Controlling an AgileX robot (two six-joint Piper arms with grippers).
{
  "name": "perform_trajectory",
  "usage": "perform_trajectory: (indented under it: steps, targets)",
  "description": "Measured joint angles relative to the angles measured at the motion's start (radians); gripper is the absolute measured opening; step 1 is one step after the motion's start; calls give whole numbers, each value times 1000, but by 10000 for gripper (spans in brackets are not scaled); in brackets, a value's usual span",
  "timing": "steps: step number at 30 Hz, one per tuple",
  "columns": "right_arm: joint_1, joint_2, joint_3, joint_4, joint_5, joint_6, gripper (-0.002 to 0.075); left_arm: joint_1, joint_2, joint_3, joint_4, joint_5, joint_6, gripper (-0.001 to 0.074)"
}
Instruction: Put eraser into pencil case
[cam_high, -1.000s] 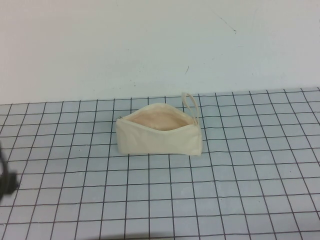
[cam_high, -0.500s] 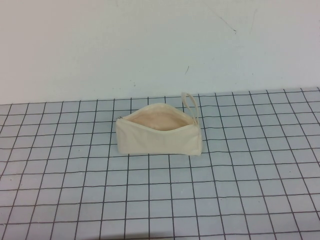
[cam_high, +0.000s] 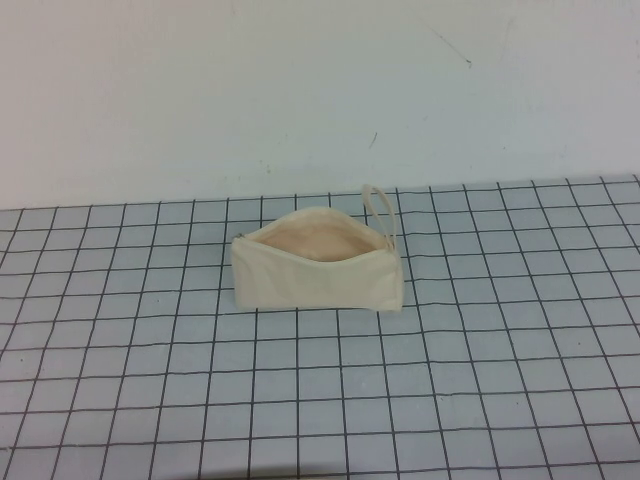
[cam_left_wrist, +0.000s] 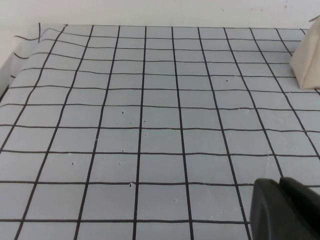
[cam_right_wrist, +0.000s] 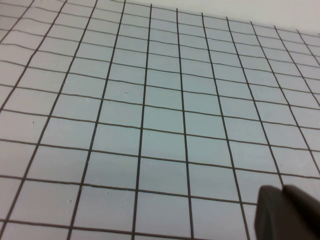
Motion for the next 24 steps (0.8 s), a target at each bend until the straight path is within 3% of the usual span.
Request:
perform_trajectory:
  steps: [10, 24]
  targets:
    - [0, 0, 0, 0, 0, 0, -1, 79, 0, -1, 0, 4, 0, -1]
    - [0, 0, 0, 0, 0, 0, -1, 46, 0, -1, 0, 4, 0, -1]
